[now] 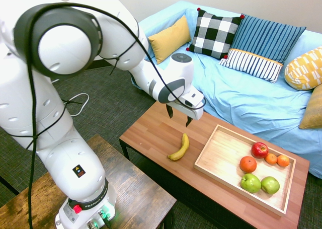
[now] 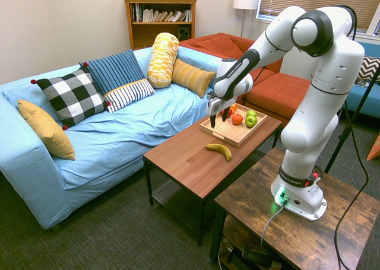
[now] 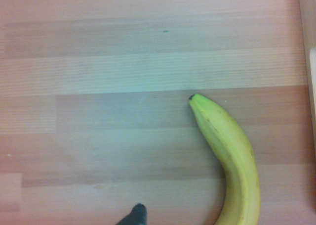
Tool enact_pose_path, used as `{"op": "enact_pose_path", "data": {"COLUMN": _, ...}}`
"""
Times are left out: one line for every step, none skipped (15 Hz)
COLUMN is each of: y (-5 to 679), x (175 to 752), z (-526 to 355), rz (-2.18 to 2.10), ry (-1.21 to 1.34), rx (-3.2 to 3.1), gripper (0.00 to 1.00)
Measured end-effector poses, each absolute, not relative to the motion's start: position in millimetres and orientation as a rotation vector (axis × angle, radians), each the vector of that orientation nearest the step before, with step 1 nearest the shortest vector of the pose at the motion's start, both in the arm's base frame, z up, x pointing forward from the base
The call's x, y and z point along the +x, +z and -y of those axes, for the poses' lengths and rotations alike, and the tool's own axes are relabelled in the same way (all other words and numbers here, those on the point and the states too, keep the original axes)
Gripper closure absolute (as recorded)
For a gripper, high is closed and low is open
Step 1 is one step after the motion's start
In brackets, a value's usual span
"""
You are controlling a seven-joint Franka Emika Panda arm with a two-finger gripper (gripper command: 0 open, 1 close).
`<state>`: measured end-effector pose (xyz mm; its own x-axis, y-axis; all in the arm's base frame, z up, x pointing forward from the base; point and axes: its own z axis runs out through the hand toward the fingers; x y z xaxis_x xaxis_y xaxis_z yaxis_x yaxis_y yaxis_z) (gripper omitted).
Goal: Put banana in the tray
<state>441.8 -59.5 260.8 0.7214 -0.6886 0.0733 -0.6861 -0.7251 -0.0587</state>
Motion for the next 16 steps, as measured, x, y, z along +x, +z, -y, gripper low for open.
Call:
{"op": "enact_pose_path", "data": {"y": 244, "x": 443, "z": 62, "rz": -1.143, "ry": -0.137, "rx": -2.897, "gripper": 0.00}}
{"op": "enact_pose_path", "data": {"y": 228, "x": 443, "z": 65, "rz": -1.131, "ry": -0.129, "rx": -2.904, "gripper": 0.00}}
{"op": "enact_pose_path", "data": {"y": 213, "x": 444, "z": 68, "rz": -1.125, "ry": -0.117, "rx": -2.908, "gripper": 0.00}}
{"op": "enact_pose_path", "data": {"y": 201, "x": 446, "z": 73, "rz": -1.123, "ry": -0.105, "rx": -2.915, "gripper": 0.00}}
{"op": "enact_pose_path", "data": {"y": 190, "x": 448, "z": 77, "rz": -1.130, "ry": -0.096, "rx": -2.917, "gripper": 0.00}}
{"op": "enact_pose_path", "data": {"y": 179, "x": 450, "z": 81, "rz": -1.136, "ry": -0.085, "rx": -2.914, "gripper": 0.00}}
{"op": "enact_pose_path", "data": {"y": 168, "x": 451, "z": 84, "rz": -1.142, "ry": -0.076, "rx": -2.910, "gripper": 0.00}}
{"op": "enact_pose_path", "data": {"y": 157, "x": 452, "z": 86, "rz": -1.148, "ry": -0.065, "rx": -2.907, "gripper": 0.00}}
{"op": "enact_pose_path", "data": {"y": 147, "x": 454, "z": 88, "rz": -1.150, "ry": -0.050, "rx": -2.906, "gripper": 0.00}}
{"op": "enact_pose_path", "data": {"y": 137, "x": 456, "z": 89, "rz": -1.155, "ry": -0.037, "rx": -2.906, "gripper": 0.00}}
{"op": "enact_pose_path", "data": {"y": 129, "x": 458, "z": 90, "rz": -1.161, "ry": -0.030, "rx": -2.905, "gripper": 0.00}}
{"op": "enact_pose_path", "data": {"y": 122, "x": 459, "z": 91, "rz": -1.164, "ry": -0.022, "rx": -2.906, "gripper": 0.00}}
{"op": "enact_pose_path", "data": {"y": 116, "x": 460, "z": 91, "rz": -1.169, "ry": -0.015, "rx": -2.904, "gripper": 0.00}}
{"op": "enact_pose_path", "data": {"y": 112, "x": 461, "z": 92, "rz": -1.170, "ry": -0.006, "rx": -2.904, "gripper": 0.00}}
{"op": "enact_pose_path", "data": {"y": 108, "x": 461, "z": 94, "rz": -1.172, "ry": 0.001, "rx": -2.903, "gripper": 0.00}}
{"op": "enact_pose_path", "data": {"y": 103, "x": 462, "z": 95, "rz": -1.172, "ry": 0.008, "rx": -2.904, "gripper": 0.00}}
